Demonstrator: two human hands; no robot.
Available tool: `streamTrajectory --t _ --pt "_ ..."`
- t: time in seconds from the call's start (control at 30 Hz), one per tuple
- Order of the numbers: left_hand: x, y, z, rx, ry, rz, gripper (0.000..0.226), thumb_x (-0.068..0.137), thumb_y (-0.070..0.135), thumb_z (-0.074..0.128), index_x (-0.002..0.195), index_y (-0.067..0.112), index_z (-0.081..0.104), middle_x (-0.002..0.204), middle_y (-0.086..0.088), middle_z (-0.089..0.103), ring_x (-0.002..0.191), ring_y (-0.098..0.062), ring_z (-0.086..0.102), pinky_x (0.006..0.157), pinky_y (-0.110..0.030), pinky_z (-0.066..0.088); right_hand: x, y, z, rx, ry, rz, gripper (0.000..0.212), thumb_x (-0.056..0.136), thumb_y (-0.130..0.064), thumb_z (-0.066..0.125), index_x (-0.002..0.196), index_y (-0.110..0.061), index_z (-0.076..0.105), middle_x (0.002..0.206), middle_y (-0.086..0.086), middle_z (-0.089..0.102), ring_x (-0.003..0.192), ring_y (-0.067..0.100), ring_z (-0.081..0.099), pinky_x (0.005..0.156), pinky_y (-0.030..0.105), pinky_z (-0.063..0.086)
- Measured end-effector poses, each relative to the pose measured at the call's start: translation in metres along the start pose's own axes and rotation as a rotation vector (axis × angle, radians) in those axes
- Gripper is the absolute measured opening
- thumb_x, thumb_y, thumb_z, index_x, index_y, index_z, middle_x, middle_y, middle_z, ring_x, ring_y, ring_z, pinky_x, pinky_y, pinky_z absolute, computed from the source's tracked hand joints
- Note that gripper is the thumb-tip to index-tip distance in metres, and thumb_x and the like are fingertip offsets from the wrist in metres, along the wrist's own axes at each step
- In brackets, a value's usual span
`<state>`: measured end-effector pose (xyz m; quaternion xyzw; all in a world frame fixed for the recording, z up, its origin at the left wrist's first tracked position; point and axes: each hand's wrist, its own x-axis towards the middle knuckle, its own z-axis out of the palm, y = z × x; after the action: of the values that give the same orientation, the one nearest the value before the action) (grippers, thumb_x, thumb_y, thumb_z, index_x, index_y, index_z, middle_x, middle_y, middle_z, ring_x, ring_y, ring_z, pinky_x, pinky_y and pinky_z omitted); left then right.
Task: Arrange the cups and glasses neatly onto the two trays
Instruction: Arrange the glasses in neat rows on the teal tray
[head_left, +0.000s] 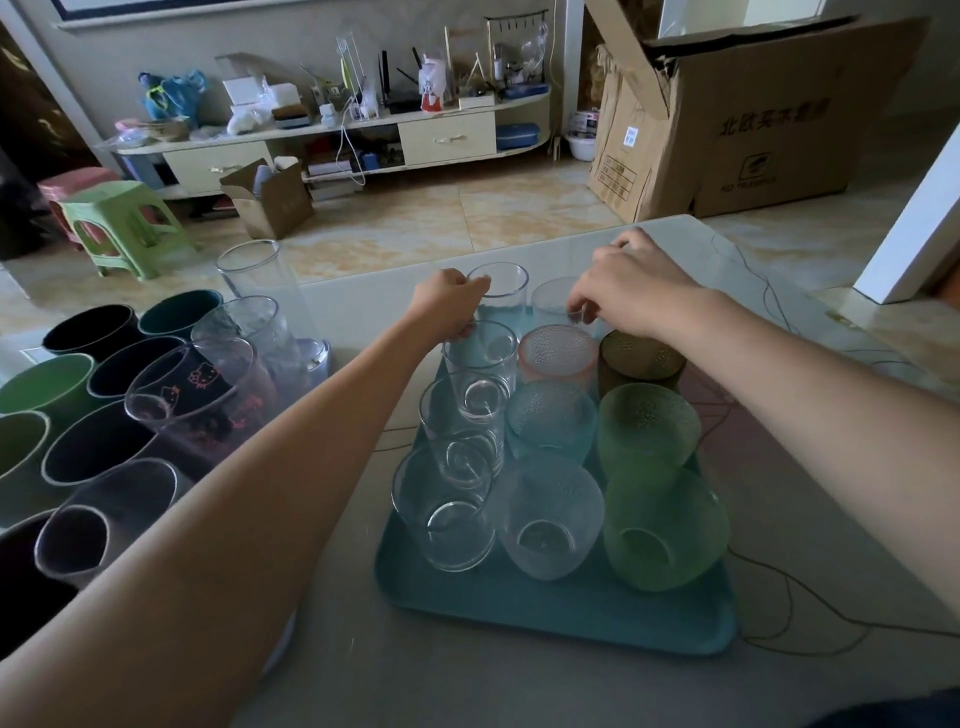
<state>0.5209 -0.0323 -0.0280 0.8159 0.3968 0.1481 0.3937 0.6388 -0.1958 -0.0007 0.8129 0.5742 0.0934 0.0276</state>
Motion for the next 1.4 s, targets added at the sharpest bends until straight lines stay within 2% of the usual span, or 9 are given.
streamTrajectory --t 0.23,0.47,0.63,0.77,0.87,0.97,1.17,1.3,1.4 --pt "-0.002 0.000 -0.002 -0.023 -0.018 -0.010 0.031 0.093 0.036 0.044 0.093 0.007 0.056 0.061 -0.006 0.057 0.051 -0.018 0.052 0.056 -0.025 0.047 -0.006 -0.003 0.001 0.074 0.076 0.024 0.024 0.093 -0.018 0.056 0.111 -0.025 0.070 0.099 0.001 0.069 0.081 0.015 0.031 0.091 0.033 0.032" --pt "-0.004 0.000 -0.002 -0.018 -0.028 -0.016 0.035 0.094 0.039 0.043 0.083 0.009 0.055 0.061 -0.005 0.058 0.055 -0.020 0.053 0.060 -0.027 0.049 -0.001 -0.004 0.000 0.137 0.020 0.043 0.023 0.088 -0.020 0.064 0.108 -0.027 0.071 0.106 0.000 0.070 0.102 0.023 0.055 0.091 0.033 0.037" --pt "-0.009 -0.002 -0.006 -0.060 -0.016 -0.045 0.041 0.096 0.045 0.035 0.084 0.011 0.054 0.066 -0.007 0.060 0.057 -0.020 0.055 0.061 -0.029 0.048 -0.003 -0.003 0.005 0.276 0.017 0.110 0.029 0.088 -0.013 0.063 0.114 -0.026 0.069 0.118 0.007 0.066 0.099 0.025 0.059 0.087 0.034 0.045" --pt "-0.019 -0.019 -0.012 -0.240 0.133 -0.036 0.036 0.099 0.032 0.035 0.106 0.006 0.059 0.076 -0.008 0.060 0.061 -0.017 0.054 0.054 -0.027 0.046 -0.026 0.015 0.002 0.573 0.252 0.249 0.037 0.091 -0.001 0.052 0.121 -0.019 0.064 0.120 0.006 0.065 0.099 0.021 0.062 0.084 0.032 0.049" --pt "-0.042 -0.049 -0.010 -0.228 0.244 -0.019 0.028 0.096 0.013 0.038 0.106 0.003 0.062 0.084 -0.011 0.064 0.067 -0.019 0.057 0.066 -0.033 0.051 -0.064 0.030 0.011 0.629 0.380 0.445 0.020 0.092 -0.008 0.054 0.108 -0.013 0.065 0.105 0.008 0.068 0.090 0.020 0.061 0.078 0.029 0.048" --pt "-0.073 -0.081 -0.005 0.045 0.303 -0.018 0.024 0.092 0.013 0.043 0.099 0.006 0.064 0.094 -0.013 0.067 0.082 -0.029 0.062 0.077 -0.039 0.054 -0.103 0.033 0.025 0.640 0.147 0.663 0.012 0.091 -0.021 0.058 0.094 -0.010 0.061 0.096 0.013 0.069 0.080 0.027 0.059 0.065 0.028 0.042" --pt "-0.123 -0.116 0.001 0.171 0.216 0.064 0.025 0.092 0.012 0.051 0.074 -0.004 0.059 0.074 -0.018 0.060 0.068 -0.024 0.049 0.055 -0.033 0.030 -0.162 0.001 0.038 0.698 -0.535 0.745 0.028 0.099 -0.031 0.040 0.089 -0.010 0.054 0.083 0.012 0.067 0.057 0.022 0.058 0.045 0.022 0.040" --pt "-0.136 -0.126 -0.001 0.273 0.102 0.141 0.039 0.096 0.027 0.045 0.060 0.014 0.052 0.070 -0.010 0.060 0.068 -0.023 0.050 0.058 -0.031 0.032 -0.179 -0.016 0.040 0.631 -0.546 0.600 0.033 0.095 -0.035 0.049 0.068 -0.016 0.048 0.066 0.000 0.055 0.053 0.015 0.051 0.040 0.020 0.036" --pt "-0.140 -0.129 -0.001 0.353 0.122 0.163 0.033 0.095 0.032 0.044 0.070 0.017 0.058 0.079 -0.007 0.066 0.076 -0.029 0.058 0.063 -0.032 0.041 -0.183 -0.024 0.051 0.672 -0.446 0.555 0.043 0.091 -0.027 0.057 0.053 -0.017 0.039 0.051 -0.001 0.041 0.047 0.013 0.034 0.044 0.026 0.024"
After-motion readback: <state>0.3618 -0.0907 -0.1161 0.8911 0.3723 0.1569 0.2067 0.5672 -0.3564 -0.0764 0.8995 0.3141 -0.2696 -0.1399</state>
